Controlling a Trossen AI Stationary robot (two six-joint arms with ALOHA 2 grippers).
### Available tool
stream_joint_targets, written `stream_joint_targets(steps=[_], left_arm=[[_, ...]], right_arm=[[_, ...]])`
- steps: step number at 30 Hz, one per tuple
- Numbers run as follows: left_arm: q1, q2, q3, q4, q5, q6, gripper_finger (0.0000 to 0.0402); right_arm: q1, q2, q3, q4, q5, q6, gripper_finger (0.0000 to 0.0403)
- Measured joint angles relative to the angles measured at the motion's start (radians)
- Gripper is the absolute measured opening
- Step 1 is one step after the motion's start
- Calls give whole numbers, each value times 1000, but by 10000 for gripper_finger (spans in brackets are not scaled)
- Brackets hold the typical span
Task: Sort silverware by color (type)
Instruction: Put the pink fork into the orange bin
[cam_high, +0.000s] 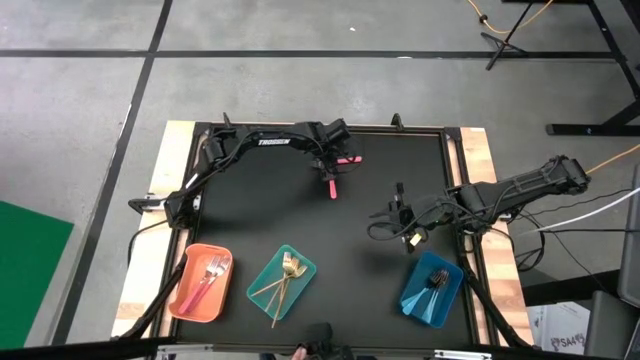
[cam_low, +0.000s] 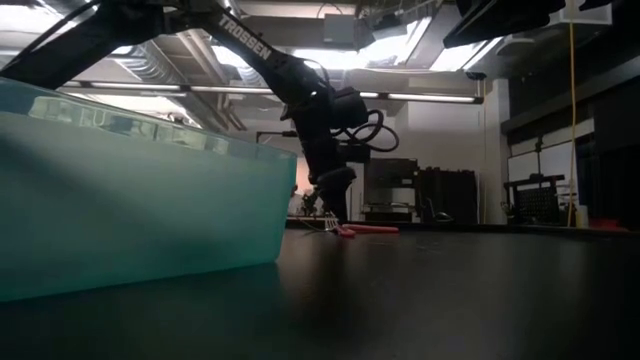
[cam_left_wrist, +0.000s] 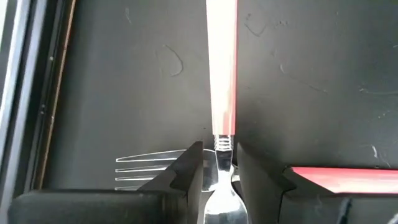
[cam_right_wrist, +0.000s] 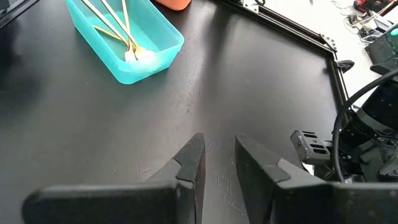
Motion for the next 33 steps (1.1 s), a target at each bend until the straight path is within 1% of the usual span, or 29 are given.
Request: stream_joint_targets(steps=[6, 17, 29, 33], left_arm=[[0, 0, 0, -6, 2, 73, 93], [0, 0, 0, -12, 3, 84, 93], [3, 0, 0, -46, 34, 299, 93], [6, 0, 0, -47, 49, 317, 93]], right_arm=[[0, 0, 0, 0, 0, 0, 76], [0, 0, 0, 0, 0, 0, 76], [0, 0, 0, 0, 0, 0, 76], [0, 0, 0, 0, 0, 0, 76]])
